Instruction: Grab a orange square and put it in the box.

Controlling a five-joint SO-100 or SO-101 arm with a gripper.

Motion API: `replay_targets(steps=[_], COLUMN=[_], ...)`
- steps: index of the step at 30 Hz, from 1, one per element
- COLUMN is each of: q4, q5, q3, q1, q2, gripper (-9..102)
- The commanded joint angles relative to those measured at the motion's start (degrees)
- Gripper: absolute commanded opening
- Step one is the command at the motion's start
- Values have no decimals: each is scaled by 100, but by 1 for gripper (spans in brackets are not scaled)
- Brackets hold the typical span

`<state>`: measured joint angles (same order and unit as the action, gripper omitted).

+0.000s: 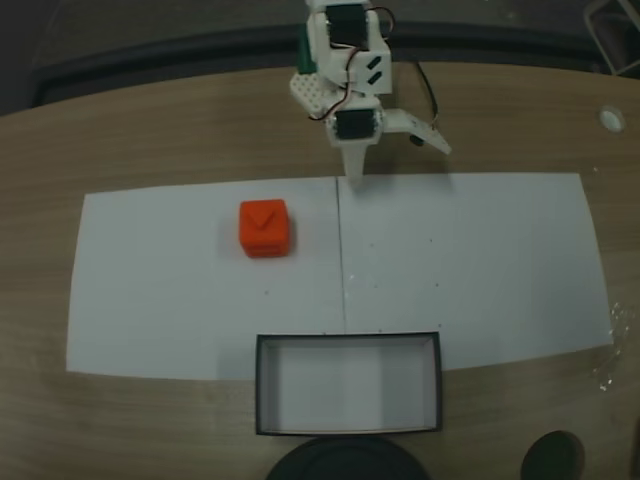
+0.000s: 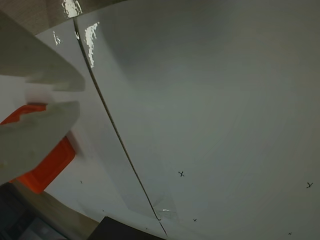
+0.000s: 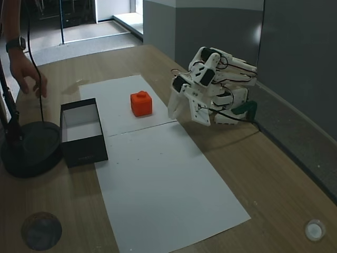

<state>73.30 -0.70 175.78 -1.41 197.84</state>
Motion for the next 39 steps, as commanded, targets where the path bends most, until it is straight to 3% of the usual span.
replay_targets(steps=[1,39], q4=[88,44], q5=[-18,18], q3=[-396,-396], q1=[-18,-97], q2=[132,141], gripper=[0,0])
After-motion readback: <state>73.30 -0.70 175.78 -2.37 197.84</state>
